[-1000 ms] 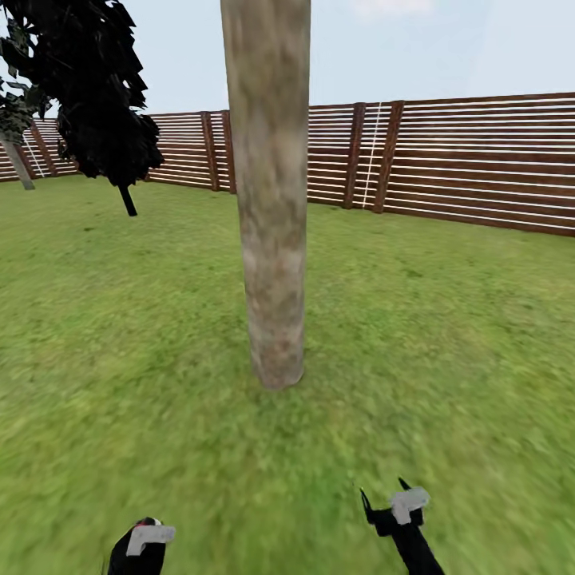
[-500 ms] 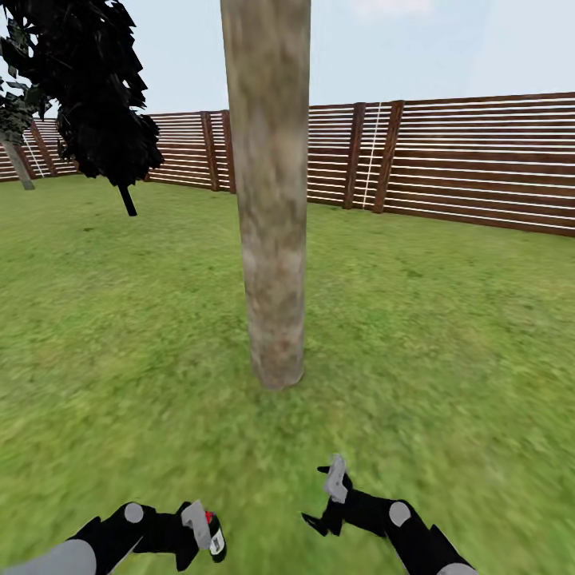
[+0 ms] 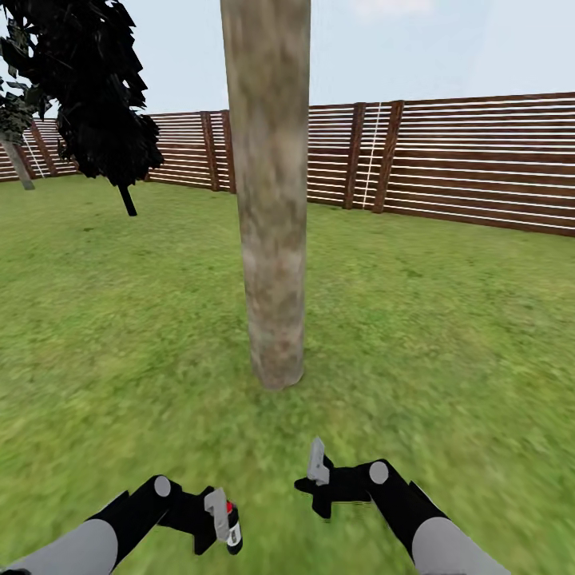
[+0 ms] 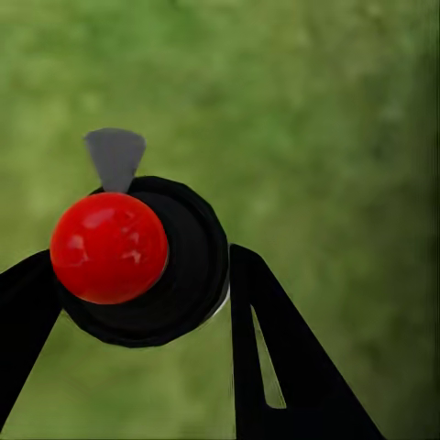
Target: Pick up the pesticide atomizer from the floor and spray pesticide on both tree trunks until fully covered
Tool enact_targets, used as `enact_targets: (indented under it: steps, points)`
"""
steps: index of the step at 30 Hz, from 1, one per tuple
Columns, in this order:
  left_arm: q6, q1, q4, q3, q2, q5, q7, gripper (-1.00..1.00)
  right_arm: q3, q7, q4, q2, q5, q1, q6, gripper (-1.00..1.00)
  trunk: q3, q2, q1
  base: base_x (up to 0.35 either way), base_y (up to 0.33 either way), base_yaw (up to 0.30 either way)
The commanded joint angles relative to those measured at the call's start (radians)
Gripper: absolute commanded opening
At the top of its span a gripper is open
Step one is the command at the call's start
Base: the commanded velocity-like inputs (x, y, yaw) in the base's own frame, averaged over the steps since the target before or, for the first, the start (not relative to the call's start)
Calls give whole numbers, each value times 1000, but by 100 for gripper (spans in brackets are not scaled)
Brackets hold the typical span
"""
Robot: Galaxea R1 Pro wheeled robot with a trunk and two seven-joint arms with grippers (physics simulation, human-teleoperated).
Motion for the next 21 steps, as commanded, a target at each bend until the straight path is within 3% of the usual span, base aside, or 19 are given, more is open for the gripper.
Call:
enact_targets:
  steps: [1,6,8,12,18,21]
  points:
    - [-1,0,-1,0,-5,0,-2,-100,0,5,-2,0,0,-2,1,-100,0,0,0,0,0,0]
    - [1,-2,-11,-1,-70,-22,-2,-100,0,21,-5,0,0,-8,4,-100,0,0,0,0,0,0]
    - [8,-2,-40,0,-83,-34,0,-100,0,26,-5,0,0,-9,4,-100,0,0,0,0,0,0]
    - [86,-2,-108,0,-89,-41,2,-100,0,30,-5,2,-2,-10,5,-100,0,0,0,0,0,0]
    - [96,-3,-134,-1,-95,-46,4,-100,0,31,-4,20,-2,-11,5,-100,0,0,0,0,0,0]
    - [91,-2,-136,1,-98,-97,5,-100,0,31,-5,23,-2,-12,5,-100,0,0,0,0,0,0]
